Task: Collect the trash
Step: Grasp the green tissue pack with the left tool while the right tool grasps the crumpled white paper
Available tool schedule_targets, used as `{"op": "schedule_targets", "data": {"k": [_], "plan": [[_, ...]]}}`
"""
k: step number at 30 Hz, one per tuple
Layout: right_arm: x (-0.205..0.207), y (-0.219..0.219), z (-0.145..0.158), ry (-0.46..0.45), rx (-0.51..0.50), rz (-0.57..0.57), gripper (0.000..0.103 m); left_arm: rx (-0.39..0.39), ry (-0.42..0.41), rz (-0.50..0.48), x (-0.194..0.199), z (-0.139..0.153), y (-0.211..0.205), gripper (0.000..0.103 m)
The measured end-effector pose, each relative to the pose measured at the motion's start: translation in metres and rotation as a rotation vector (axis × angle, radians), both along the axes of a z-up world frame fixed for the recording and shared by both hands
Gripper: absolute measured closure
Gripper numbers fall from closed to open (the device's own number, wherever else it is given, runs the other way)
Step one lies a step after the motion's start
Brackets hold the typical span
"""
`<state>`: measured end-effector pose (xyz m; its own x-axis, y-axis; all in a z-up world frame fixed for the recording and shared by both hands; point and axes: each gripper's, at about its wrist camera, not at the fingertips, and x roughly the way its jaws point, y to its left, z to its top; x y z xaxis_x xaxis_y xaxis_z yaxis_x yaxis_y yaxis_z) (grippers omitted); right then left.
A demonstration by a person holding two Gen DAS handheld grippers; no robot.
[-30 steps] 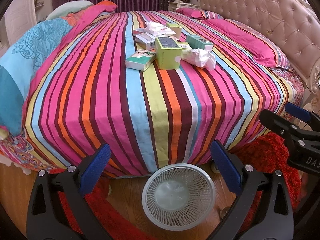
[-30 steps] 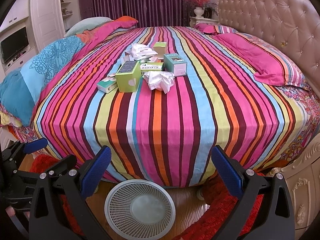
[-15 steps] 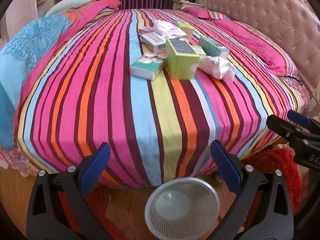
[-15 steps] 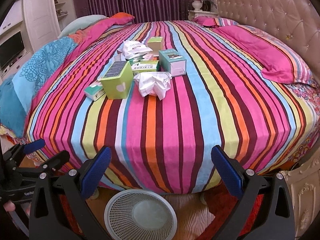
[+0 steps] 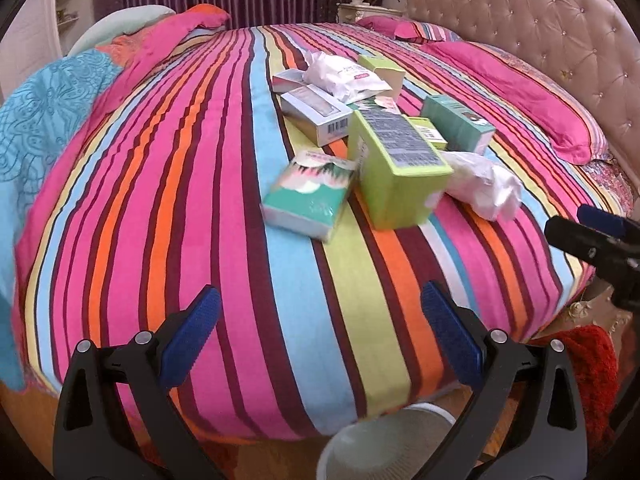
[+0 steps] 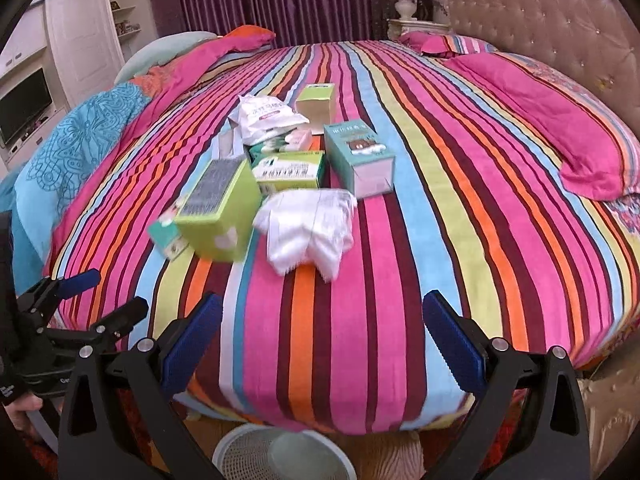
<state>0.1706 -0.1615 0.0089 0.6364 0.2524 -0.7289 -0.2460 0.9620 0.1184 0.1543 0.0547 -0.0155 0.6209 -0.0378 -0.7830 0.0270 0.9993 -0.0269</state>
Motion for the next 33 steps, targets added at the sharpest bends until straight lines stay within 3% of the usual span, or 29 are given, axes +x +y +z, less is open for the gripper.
{"op": "schedule_targets", "data": {"k": [23,24,26,27,29,33], "plan": [[0.084,0.025,-0.033,0.137,-0.033,0.027,0.009,0.053,0.078,-0.069,0.100,-0.028,0.008,0.006],[0.086,0.025,-0.035,0.141,-0.028,0.028,0.009,0.054,0.080,-0.068,0.102,-0.029,0.009,0.006],[0.088,0.026,-0.038,0.153,-0.021,0.045,0.021,0.066,0.080,-0.068,0.104,-0.030,0.009,0.007],[0.089,0.028,-0.041,0.163,-0.025,0.050,0.027,0.074,0.081,-0.071,0.104,-0.031,0.009,0.009],[0.089,0.030,-0.043,0.159,-0.042,0.051,0.029,0.095,0.074,-0.082,0.105,-0.031,0.006,0.018],[0.082,0.028,-0.039,0.139,-0.028,0.044,0.038,0.101,0.061,-0.108,0.104,-0.025,0.000,0.053]]}}
